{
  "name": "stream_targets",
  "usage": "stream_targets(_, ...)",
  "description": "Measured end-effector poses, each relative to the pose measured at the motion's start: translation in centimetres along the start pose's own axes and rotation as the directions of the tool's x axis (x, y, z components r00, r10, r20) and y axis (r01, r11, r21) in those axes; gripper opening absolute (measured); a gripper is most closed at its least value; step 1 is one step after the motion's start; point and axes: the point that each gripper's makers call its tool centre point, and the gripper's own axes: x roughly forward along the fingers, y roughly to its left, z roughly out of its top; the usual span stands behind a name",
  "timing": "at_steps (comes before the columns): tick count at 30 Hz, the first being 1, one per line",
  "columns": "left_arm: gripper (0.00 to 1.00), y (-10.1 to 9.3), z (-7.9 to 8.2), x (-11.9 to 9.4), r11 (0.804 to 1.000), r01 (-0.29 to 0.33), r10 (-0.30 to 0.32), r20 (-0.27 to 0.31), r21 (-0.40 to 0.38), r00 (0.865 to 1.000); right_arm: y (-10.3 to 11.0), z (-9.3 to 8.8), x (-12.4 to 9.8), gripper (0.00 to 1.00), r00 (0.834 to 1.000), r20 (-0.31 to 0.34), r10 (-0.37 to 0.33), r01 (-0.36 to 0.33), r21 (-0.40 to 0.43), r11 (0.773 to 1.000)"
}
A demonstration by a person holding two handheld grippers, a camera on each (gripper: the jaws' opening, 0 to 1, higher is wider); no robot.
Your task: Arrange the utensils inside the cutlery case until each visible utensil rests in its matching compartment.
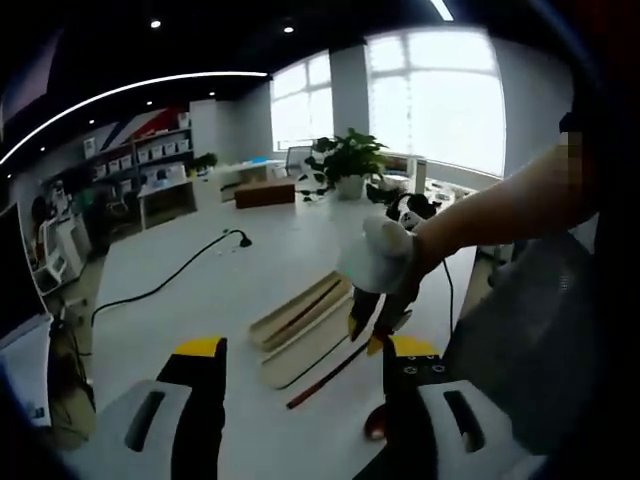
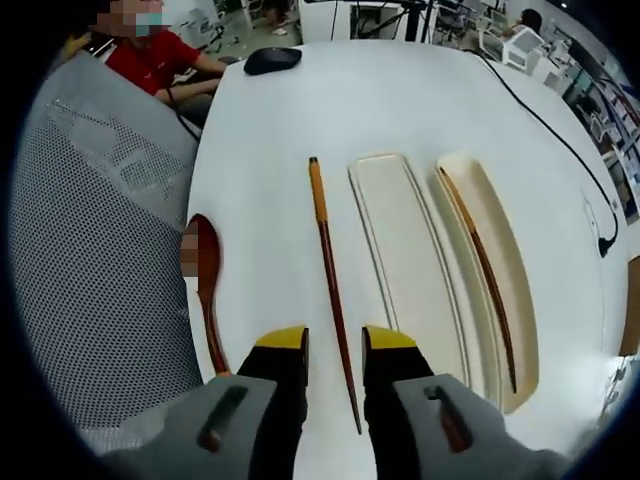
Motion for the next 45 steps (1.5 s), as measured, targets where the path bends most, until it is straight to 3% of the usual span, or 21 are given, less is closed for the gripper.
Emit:
stream_targets(14, 0.65, 0.0, -0.1, 0.0, 1.0, 0.001, -0.001, -0.002, -0.002, 1.0, 0.9, 0.3, 1.2, 0.18, 0.998, -0.045, 0.04, -0.043, -0.066, 0.997)
stream_targets(26, 0.65, 0.1, -0.1, 0.0, 1.0, -0.004, 0.004, -0.001, -0.007, 1.0, 0.5, 1.1, 1.9, 0.18, 0.998, -0.055, 0.025, -0.029, -0.079, 0.996)
stream_targets(32, 0.65, 0.2, 0.0, 0.0, 1.0, -0.006, 0.006, -0.001, -0.01, 1.0, -0.2, 1.1, 2.0, 0.11, 0.998, -0.061, -0.009, 0.003, -0.099, 0.995)
stream_targets(45, 0.63, 0.2, 0.2, -0.1, 1.0, -0.01, 0.01, 0.01, 0.001, 1.0, 0.0, 1.6, 2.2, 0.1, 0.996, -0.089, -0.002, -0.01, -0.143, 0.99)
